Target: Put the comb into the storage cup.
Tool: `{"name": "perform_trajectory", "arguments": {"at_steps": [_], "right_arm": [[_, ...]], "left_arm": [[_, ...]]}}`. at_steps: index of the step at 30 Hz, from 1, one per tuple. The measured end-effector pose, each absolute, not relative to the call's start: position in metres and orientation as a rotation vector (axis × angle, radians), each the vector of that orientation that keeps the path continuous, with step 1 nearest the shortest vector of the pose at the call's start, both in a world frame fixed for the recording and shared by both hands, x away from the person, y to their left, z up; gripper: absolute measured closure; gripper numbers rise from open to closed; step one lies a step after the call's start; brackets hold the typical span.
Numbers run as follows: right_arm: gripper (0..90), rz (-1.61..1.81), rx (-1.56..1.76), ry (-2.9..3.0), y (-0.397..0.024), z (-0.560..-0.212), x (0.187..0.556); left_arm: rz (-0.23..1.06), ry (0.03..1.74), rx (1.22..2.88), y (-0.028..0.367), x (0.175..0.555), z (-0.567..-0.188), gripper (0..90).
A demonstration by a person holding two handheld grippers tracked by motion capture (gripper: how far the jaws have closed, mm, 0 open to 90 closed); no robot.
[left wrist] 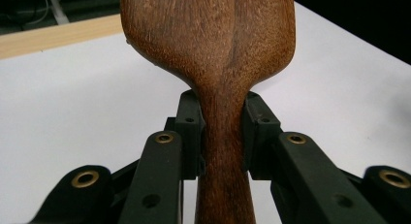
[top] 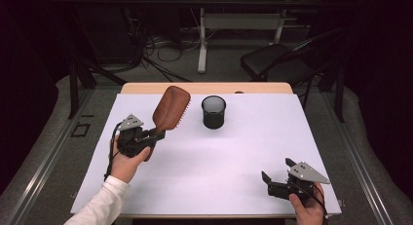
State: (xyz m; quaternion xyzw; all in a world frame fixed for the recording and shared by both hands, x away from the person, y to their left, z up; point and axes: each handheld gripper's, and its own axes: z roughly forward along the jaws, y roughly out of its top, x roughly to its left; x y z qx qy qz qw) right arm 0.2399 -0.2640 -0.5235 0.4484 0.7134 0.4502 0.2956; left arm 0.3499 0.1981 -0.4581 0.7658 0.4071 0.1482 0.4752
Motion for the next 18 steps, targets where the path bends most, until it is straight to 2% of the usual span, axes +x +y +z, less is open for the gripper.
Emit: {"name": "perform_trajectory", "arguments": {"at_steps": [18], "right_arm": [[6.2, 1.193, 1.191, 1.896, -0.265, -0.524, 0.240]], "left_arm": [[0.388, 0.919, 1.792, 0.175, 0.354, -0.447, 72.6]]}}
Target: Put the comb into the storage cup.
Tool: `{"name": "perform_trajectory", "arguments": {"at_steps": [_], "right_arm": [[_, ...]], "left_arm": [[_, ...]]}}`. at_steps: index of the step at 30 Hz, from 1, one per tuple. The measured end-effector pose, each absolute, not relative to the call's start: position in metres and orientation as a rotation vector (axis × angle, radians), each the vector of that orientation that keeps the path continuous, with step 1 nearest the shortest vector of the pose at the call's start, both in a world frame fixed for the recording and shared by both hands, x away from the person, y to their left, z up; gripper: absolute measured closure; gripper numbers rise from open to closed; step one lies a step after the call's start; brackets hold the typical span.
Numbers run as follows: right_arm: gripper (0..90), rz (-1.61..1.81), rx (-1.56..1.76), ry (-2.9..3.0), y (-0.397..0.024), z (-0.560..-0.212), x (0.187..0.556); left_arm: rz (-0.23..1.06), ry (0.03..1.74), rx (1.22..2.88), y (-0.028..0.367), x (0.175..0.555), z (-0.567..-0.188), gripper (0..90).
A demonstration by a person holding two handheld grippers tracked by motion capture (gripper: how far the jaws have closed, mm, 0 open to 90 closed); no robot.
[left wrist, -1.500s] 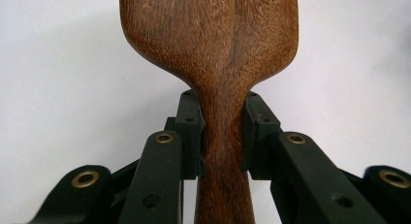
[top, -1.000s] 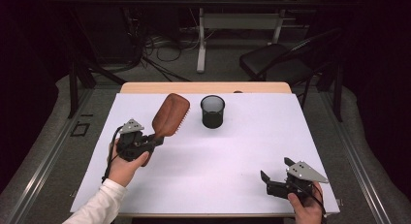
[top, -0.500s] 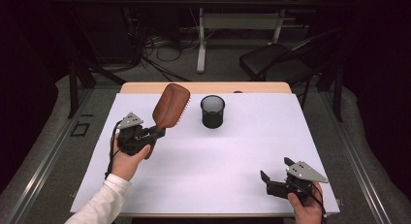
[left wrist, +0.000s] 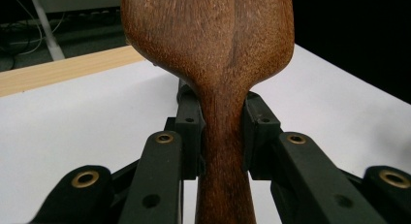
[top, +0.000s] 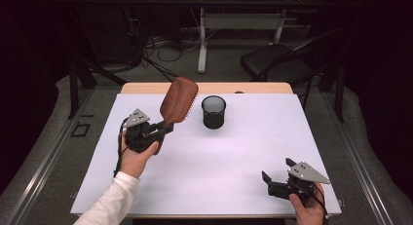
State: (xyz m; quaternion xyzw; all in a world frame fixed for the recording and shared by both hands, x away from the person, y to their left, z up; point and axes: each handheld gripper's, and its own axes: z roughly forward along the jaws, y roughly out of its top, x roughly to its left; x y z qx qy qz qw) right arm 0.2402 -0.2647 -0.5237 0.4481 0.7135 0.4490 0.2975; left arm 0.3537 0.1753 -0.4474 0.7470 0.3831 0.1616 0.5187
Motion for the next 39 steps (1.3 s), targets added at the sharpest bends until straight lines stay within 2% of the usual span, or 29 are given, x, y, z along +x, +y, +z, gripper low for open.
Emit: {"name": "perform_trajectory", "arguments": {"at_steps": [39], "right_arm": [[6.2, 1.201, 1.197, 1.901, -0.263, -0.525, 0.242]], "left_arm": [[0.353, 0.807, 1.728, 0.144, 0.352, -0.444, 72.6]]}}
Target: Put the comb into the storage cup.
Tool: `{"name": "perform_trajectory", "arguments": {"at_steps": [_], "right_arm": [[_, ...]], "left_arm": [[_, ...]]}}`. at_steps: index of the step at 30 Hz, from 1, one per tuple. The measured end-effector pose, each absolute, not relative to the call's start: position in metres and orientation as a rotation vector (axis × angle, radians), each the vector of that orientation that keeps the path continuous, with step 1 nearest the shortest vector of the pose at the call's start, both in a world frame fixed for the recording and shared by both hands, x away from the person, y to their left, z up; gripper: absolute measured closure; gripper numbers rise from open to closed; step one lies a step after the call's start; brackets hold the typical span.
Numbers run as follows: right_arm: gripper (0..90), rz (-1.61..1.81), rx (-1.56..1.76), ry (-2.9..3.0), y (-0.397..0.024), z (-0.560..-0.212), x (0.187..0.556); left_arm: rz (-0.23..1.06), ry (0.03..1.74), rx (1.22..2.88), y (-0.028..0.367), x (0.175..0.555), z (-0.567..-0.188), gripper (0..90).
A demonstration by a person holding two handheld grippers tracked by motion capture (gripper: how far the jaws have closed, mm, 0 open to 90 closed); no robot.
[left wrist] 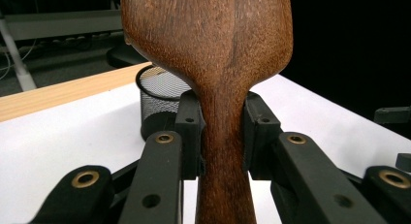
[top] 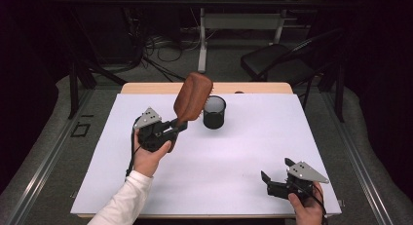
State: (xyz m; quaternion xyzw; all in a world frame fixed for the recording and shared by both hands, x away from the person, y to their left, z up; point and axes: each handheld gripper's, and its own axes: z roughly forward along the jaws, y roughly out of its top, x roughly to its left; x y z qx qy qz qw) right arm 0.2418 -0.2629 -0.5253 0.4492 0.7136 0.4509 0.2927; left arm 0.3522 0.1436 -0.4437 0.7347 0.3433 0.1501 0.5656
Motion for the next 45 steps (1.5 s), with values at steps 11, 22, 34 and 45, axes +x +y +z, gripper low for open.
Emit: {"name": "perform_trajectory", "arguments": {"at_steps": [11, 22, 34, 45], "right_arm": [[5.8, 1.214, 1.201, 1.908, -0.260, -0.521, 0.246], [0.0, 1.240, 1.155, 1.982, -0.244, -0.488, 0.264], [0.0, 1.227, 1.130, 2.030, -0.227, -0.472, 0.287], [0.0, 1.214, 1.173, 2.076, -0.224, -0.463, 0.305]], "left_arm": [[0.330, 0.770, 1.718, 0.136, 0.352, -0.443, 72.6], [0.320, 0.754, 1.707, 0.136, 0.351, -0.443, 72.6], [0.321, 0.753, 1.699, 0.137, 0.349, -0.444, 72.6], [0.316, 0.761, 1.703, 0.137, 0.350, -0.447, 72.6]]}}
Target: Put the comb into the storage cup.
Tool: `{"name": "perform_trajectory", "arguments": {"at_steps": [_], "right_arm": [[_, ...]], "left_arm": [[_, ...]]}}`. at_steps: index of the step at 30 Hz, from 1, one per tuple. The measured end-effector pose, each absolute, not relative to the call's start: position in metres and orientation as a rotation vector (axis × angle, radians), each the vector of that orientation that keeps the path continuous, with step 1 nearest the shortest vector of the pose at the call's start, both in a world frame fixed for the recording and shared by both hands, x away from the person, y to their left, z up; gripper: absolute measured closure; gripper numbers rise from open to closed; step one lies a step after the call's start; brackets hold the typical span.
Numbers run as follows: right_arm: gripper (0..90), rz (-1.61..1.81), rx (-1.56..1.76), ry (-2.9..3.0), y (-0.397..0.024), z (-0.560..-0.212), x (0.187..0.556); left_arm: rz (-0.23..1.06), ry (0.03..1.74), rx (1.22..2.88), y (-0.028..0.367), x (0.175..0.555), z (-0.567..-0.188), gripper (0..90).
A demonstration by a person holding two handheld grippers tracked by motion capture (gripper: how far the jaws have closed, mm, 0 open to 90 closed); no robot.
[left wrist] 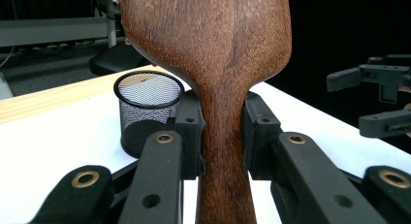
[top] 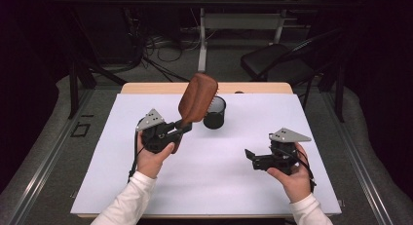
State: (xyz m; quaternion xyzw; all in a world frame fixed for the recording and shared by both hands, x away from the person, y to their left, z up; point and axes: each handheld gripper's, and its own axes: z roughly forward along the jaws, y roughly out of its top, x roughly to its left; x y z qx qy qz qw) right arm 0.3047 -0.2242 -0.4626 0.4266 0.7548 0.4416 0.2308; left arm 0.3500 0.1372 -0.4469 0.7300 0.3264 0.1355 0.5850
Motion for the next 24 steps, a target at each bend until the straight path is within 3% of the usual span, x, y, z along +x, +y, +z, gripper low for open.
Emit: {"name": "perform_trajectory", "arguments": {"at_steps": [24], "right_arm": [[0.0, 1.191, 1.188, 2.150, -0.208, -0.438, 0.338]], "left_arm": [[0.310, 0.766, 1.697, 0.138, 0.350, -0.450, 72.6]]}}
